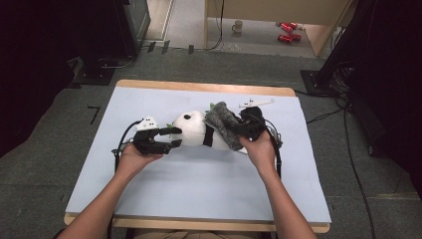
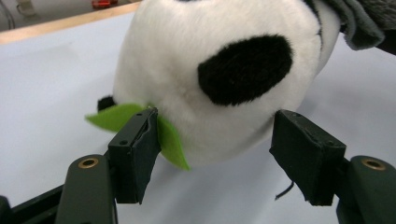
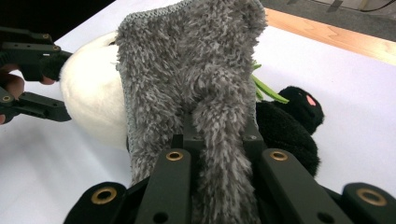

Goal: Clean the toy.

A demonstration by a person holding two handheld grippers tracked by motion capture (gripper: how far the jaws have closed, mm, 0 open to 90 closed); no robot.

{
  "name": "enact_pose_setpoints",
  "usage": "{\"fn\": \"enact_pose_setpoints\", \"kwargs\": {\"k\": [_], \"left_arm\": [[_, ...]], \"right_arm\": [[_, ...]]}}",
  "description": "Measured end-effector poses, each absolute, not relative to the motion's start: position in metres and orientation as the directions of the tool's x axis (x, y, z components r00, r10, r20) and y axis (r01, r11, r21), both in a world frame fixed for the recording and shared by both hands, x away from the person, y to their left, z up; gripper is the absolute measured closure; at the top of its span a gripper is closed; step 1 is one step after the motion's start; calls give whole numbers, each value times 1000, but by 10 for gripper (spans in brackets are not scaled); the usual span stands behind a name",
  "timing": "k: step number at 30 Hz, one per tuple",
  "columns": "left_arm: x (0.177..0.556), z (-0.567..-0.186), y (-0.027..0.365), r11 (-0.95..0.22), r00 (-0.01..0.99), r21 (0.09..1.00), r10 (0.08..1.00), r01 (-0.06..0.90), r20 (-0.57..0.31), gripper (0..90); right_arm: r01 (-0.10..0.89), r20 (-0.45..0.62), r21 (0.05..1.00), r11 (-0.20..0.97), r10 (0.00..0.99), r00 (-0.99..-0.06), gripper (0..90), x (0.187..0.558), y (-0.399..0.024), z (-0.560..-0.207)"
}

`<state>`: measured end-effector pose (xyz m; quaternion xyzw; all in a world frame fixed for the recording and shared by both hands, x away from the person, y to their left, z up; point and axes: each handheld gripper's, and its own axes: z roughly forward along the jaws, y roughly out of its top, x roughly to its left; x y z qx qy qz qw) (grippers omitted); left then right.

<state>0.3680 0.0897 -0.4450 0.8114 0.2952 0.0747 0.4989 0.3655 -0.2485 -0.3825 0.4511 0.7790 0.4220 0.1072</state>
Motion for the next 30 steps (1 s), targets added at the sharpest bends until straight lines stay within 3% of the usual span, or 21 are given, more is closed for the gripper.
{"fn": "enact_pose_setpoints", "kwargs": {"k": [4,9,12,17,20,24,30], "left_arm": [[374,-446,83,-321,831,869,532,377,-164,309],[378,-455,69,-332,814,873,569,357,-116,212],[381,-458,66,-280,790,888,598,366,-137,274],[378,-461,62,-242,731,867,656,436,-185,529],[377,-457,65,-209,713,855,661,475,-234,630],[369,-445,67,-174,688,815,647,552,-328,679],[336,-434,60,-184,674,781,644,596,-363,670]], "right_arm": [[626,230,746,226,795,-561,801,371,-252,-382],[624,235,749,224,790,-566,801,371,-251,-384],[620,226,754,219,799,-557,799,370,-250,-385],[612,234,766,196,802,-550,796,368,-251,-383],[601,234,778,186,800,-552,797,364,-248,-376],[586,240,791,173,794,-559,795,358,-248,-358],[564,232,806,182,779,-582,796,345,-238,-336]]}}
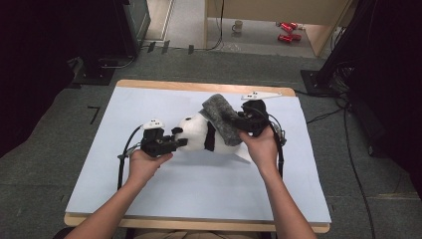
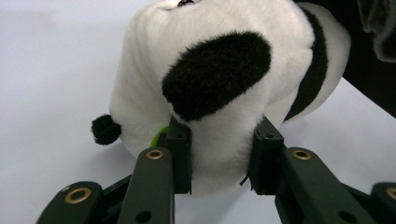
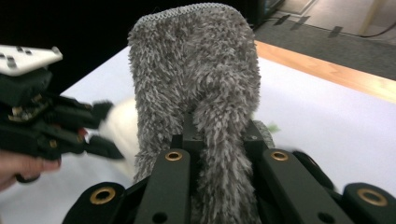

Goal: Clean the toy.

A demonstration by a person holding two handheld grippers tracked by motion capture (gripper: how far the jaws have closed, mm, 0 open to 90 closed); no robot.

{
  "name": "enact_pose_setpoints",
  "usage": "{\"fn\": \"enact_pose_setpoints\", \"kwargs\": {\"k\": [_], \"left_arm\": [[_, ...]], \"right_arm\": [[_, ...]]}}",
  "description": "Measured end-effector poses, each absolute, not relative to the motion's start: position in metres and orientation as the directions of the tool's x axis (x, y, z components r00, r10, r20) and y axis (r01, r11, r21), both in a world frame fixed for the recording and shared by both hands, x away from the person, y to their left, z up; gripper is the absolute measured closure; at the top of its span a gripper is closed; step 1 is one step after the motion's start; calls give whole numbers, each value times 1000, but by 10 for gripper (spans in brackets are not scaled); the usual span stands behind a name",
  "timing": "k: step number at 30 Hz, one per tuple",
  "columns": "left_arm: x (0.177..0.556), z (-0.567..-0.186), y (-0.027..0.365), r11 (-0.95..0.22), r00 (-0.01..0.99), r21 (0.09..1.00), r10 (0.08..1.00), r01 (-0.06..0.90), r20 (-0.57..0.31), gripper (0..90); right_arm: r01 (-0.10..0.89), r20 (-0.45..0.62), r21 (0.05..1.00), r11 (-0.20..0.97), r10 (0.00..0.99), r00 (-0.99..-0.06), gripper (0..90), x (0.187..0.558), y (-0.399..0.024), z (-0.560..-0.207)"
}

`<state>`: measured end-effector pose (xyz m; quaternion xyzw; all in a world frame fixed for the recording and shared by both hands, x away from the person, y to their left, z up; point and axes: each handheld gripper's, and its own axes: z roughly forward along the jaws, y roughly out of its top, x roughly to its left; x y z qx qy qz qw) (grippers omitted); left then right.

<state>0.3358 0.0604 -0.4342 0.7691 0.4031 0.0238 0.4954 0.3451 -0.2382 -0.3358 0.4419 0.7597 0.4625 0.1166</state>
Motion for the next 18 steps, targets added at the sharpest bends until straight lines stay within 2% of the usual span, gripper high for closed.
{"fn": "enact_pose_setpoints", "kwargs": {"k": [3,7,12,18], "left_arm": [[330,-435,53,-174,666,788,658,590,-353,657],[322,-435,43,-221,693,822,671,524,-262,641],[320,-438,41,-223,684,813,678,538,-267,637],[322,-440,40,-238,690,799,668,553,-279,638]], "right_arm": [[574,236,794,199,770,-593,794,343,-221,-338],[604,254,770,205,770,-586,793,340,-197,-345],[625,292,752,209,744,-600,787,338,-174,-358],[607,245,754,251,750,-615,789,343,-177,-374]]}}
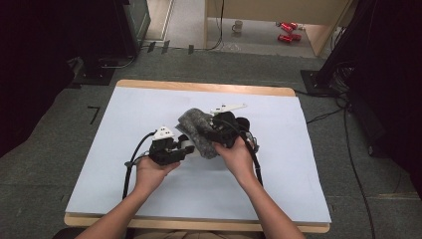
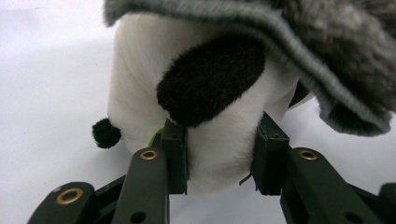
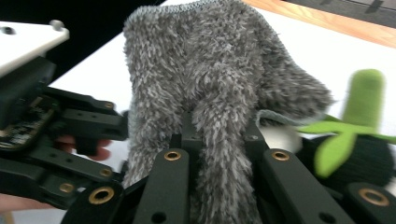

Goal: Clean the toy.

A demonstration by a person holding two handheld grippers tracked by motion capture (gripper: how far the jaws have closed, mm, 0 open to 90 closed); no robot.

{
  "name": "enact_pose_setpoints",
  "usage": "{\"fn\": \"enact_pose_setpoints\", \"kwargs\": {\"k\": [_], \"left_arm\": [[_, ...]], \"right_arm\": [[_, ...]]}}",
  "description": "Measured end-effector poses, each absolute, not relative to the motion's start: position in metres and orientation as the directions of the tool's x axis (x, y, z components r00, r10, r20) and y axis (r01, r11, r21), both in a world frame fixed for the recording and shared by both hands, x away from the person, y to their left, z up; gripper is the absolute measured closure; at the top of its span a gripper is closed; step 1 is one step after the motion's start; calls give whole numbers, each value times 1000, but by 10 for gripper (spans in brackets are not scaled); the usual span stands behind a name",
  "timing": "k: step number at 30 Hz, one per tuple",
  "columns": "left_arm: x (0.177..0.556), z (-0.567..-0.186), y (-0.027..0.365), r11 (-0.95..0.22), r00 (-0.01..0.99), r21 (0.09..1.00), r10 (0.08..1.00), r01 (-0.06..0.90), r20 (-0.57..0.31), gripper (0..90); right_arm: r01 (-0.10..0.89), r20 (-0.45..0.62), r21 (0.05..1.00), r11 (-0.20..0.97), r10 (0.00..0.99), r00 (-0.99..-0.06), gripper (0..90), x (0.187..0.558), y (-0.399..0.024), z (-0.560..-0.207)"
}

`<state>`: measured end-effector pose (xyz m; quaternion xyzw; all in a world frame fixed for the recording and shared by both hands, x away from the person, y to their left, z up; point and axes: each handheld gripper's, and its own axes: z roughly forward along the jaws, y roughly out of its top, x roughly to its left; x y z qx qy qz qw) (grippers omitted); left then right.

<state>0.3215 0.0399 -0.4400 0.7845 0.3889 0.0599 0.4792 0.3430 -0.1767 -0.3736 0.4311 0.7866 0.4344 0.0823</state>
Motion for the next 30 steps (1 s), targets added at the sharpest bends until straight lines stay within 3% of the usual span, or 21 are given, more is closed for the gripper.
{"fn": "enact_pose_setpoints", "kwargs": {"k": [5,8,14,17,30], "left_arm": [[332,-446,48,-206,673,775,655,597,-344,638],[336,-447,50,-197,680,781,641,593,-355,635],[345,-451,59,-159,660,762,627,628,-413,636],[344,-451,57,-167,672,771,623,615,-401,636],[347,-452,57,-169,681,781,620,601,-390,636]], "right_arm": [[621,183,740,259,811,-556,790,347,-195,-378],[641,225,735,219,814,-535,791,351,-213,-381],[630,169,752,192,868,-466,790,351,-240,-369],[652,227,746,137,868,-442,794,354,-259,-370],[643,230,759,97,885,-405,793,351,-285,-366]]}}
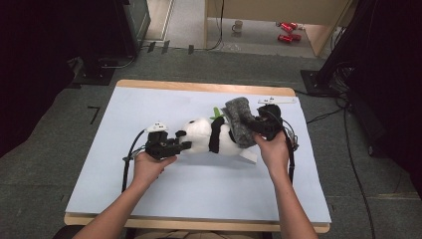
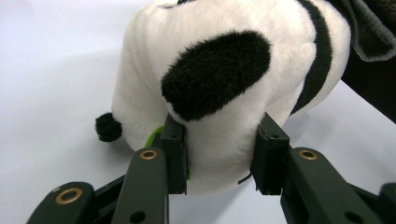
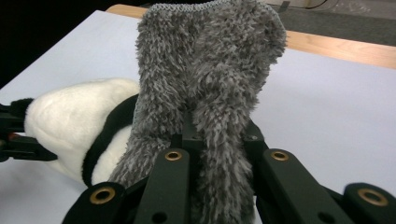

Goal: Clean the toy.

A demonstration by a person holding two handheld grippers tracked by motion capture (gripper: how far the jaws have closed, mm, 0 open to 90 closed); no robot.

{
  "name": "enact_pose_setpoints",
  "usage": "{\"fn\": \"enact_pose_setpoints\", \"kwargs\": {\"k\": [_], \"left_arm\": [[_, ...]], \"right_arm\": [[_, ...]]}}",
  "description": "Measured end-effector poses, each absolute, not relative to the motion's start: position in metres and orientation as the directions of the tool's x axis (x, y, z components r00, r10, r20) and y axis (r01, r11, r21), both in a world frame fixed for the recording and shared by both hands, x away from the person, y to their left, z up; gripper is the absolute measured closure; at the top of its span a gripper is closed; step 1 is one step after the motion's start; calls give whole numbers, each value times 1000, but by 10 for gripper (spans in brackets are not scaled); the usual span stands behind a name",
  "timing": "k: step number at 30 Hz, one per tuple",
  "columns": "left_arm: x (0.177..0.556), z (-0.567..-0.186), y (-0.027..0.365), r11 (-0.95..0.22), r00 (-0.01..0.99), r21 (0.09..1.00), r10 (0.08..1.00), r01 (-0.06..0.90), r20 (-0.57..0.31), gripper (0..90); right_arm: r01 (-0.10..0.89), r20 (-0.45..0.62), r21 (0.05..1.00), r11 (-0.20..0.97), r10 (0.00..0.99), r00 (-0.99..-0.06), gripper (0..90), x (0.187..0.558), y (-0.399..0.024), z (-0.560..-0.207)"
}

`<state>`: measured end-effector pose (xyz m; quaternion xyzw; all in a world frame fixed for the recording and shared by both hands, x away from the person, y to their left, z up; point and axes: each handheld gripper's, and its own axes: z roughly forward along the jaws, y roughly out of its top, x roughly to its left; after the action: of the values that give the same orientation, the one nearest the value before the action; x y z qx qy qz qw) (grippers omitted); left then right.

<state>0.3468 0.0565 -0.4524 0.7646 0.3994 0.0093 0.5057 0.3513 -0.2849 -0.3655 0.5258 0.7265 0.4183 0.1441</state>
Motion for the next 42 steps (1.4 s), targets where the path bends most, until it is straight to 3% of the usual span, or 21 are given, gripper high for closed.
{"fn": "enact_pose_setpoints", "kwargs": {"k": [8,19,24,36,42], "left_arm": [[348,-452,55,-171,673,781,636,601,-379,638],[342,-452,50,-166,673,793,645,587,-363,635],[338,-451,46,-127,659,777,623,616,-421,627],[320,-444,34,-193,688,830,671,523,-277,626],[323,-448,34,-208,682,820,678,534,-272,624]], "right_arm": [[653,264,757,21,904,-336,793,345,-309,-359],[599,281,797,73,833,-476,794,333,-266,-333],[597,272,790,142,791,-548,793,336,-235,-340],[600,269,757,258,714,-646,791,335,-172,-363],[598,255,756,266,722,-643,789,340,-173,-380]]}}
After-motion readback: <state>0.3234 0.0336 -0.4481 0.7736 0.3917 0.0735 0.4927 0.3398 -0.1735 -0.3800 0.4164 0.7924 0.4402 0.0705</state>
